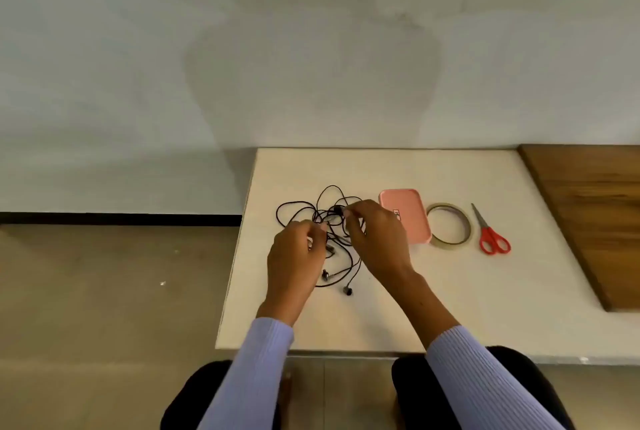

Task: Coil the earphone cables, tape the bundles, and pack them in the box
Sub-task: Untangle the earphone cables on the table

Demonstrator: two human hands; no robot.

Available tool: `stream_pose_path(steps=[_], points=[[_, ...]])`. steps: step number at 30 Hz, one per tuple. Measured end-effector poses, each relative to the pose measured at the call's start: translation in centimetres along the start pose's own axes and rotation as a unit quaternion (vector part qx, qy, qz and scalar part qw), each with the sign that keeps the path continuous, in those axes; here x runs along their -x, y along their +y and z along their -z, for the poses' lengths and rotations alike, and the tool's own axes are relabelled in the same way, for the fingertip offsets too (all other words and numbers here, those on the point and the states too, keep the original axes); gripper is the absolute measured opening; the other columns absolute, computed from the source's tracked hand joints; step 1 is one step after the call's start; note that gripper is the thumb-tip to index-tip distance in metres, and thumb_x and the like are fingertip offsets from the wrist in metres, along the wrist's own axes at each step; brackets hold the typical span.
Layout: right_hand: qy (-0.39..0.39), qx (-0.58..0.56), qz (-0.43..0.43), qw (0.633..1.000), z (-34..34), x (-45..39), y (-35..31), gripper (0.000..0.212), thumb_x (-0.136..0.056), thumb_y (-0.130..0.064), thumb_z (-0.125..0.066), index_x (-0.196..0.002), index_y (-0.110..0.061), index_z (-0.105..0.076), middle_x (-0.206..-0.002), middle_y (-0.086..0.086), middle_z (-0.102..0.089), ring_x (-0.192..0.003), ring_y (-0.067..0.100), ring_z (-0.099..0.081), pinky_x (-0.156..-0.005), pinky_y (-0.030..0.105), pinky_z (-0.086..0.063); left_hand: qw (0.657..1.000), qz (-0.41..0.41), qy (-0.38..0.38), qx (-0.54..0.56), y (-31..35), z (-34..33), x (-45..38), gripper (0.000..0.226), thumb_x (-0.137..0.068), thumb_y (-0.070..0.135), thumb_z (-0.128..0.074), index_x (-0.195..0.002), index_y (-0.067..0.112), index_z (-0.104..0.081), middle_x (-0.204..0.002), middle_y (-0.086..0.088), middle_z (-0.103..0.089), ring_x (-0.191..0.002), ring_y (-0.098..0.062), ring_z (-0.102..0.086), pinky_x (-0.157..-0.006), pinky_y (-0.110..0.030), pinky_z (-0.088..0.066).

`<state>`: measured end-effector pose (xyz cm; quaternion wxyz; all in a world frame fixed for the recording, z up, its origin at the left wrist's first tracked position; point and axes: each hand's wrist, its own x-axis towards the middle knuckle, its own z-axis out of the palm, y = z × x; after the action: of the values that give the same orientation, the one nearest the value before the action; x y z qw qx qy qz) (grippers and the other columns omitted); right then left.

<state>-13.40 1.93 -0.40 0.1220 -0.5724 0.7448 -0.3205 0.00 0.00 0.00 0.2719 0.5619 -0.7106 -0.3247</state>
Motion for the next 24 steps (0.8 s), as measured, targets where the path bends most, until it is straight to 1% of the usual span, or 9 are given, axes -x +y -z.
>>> stream_pose_path(steps=[2, 5, 7, 11, 15, 18, 20, 22, 24], points=[[-0.028, 0.020, -0.013, 0.999, -0.4, -0.8, 0.6, 0.022, -0.095, -0.022, -0.048, -0.099, -0.013, -0.068, -0.096, 0.001, -0.069, -0.082, 0.020, -0.061, -0.066, 0.031, -0.047, 1.000, -0.001, -0.004, -0.003, -0.7, 0.2, -1.1, 0.028, -0.095, 0.032, -0.050, -0.077, 0.014, -0.063, -0.067, 0.001, -0.061, -0.063, -0.017, -0.056, -0.054, -0.024, -0.037], [-0.073, 0.053, -0.015, 0.996, -0.4, -1.5, 1.6, 0.021, -0.095, -0.025, -0.049, -0.101, -0.017, -0.067, -0.100, -0.003, -0.068, -0.086, 0.016, -0.061, -0.070, 0.033, -0.051, 0.999, 0.025, -0.010, 0.022, -2.0, 0.6, -2.7, 0.029, -0.095, 0.033, -0.049, -0.082, 0.013, -0.066, -0.072, -0.002, -0.066, -0.068, -0.021, -0.061, -0.061, -0.031, -0.046], [-0.084, 0.059, -0.020, 0.995, -0.1, -1.3, 2.4, 0.018, -0.094, -0.025, -0.051, -0.102, -0.020, -0.067, -0.100, -0.006, -0.068, -0.085, 0.013, -0.061, -0.072, 0.033, -0.052, 0.999, 0.041, -0.014, 0.026, -2.3, 0.7, -2.9, 0.026, -0.095, 0.032, -0.050, -0.087, 0.014, -0.066, -0.077, 0.003, -0.066, -0.072, -0.016, -0.062, -0.065, -0.029, -0.048], [-0.092, 0.070, -0.031, 0.993, -0.2, -1.3, 2.8, 0.021, -0.094, -0.024, -0.053, -0.112, -0.022, -0.063, -0.110, -0.006, -0.065, -0.090, 0.012, -0.061, -0.076, 0.030, -0.051, 0.997, 0.054, -0.031, 0.038, -2.8, 0.0, -3.3, 0.017, -0.095, 0.028, -0.052, -0.093, 0.019, -0.066, -0.084, 0.011, -0.063, -0.075, 0.000, -0.057, -0.063, -0.012, -0.042], [-0.139, 0.080, -0.009, 0.987, -1.3, -1.3, 1.8, 0.029, -0.093, -0.022, -0.054, -0.123, -0.022, -0.055, -0.128, -0.004, -0.053, -0.105, 0.012, -0.057, -0.083, 0.027, -0.050, 0.997, 0.043, -0.056, 0.034, -2.2, -0.8, -3.1, 0.016, -0.095, 0.030, -0.052, -0.094, 0.021, -0.065, -0.088, 0.010, -0.065, -0.078, -0.001, -0.060, -0.064, -0.013, -0.043], [-0.169, 0.121, 0.007, 0.978, -2.0, -1.2, 1.5, 0.032, -0.094, -0.020, -0.054, -0.126, -0.023, -0.054, -0.146, -0.002, -0.037, -0.127, 0.015, -0.043, -0.090, 0.030, -0.049, 0.997, 0.032, -0.057, 0.035, -1.7, -0.9, -3.1, 0.016, -0.095, 0.030, -0.051, -0.092, 0.022, -0.064, -0.086, 0.009, -0.065, -0.077, -0.003, -0.061, -0.064, -0.014, -0.046], [-0.168, 0.137, 0.007, 0.976, -2.3, -1.3, 1.4, 0.030, -0.094, -0.020, -0.053, -0.123, -0.023, -0.055, -0.153, -0.003, -0.024, -0.133, 0.017, -0.036, -0.089, 0.029, -0.049, 0.997, 0.033, -0.054, 0.035, -1.6, -0.8, -3.2, 0.017, -0.095, 0.031, -0.051, -0.094, 0.020, -0.064, -0.086, 0.008, -0.065, -0.077, -0.004, -0.061, -0.067, -0.018, -0.049], [-0.181, 0.145, -0.006, 0.973, -2.6, -1.3, 1.5, 0.025, -0.094, -0.021, -0.052, -0.119, -0.020, -0.058, -0.153, -0.002, -0.024, -0.130, 0.018, -0.041, -0.088, 0.029, -0.049, 0.998, 0.032, -0.052, 0.032, -1.5, -0.8, -3.3, 0.019, -0.095, 0.031, -0.050, -0.097, 0.019, -0.065, -0.088, 0.007, -0.066, -0.078, -0.005, -0.061, -0.070, -0.020, -0.050], [-0.204, 0.151, -0.017, 0.967, -3.2, -1.2, 1.5, 0.023, -0.095, -0.021, -0.051, -0.115, -0.014, -0.060, -0.144, 0.003, -0.037, -0.118, 0.020, -0.052, -0.088, 0.029, -0.051, 0.998, 0.027, -0.055, 0.027, -1.5, -0.7, -3.4, 0.021, -0.096, 0.030, -0.050, -0.101, 0.018, -0.066, -0.092, 0.006, -0.067, -0.081, -0.005, -0.061, -0.069, -0.016, -0.048]])
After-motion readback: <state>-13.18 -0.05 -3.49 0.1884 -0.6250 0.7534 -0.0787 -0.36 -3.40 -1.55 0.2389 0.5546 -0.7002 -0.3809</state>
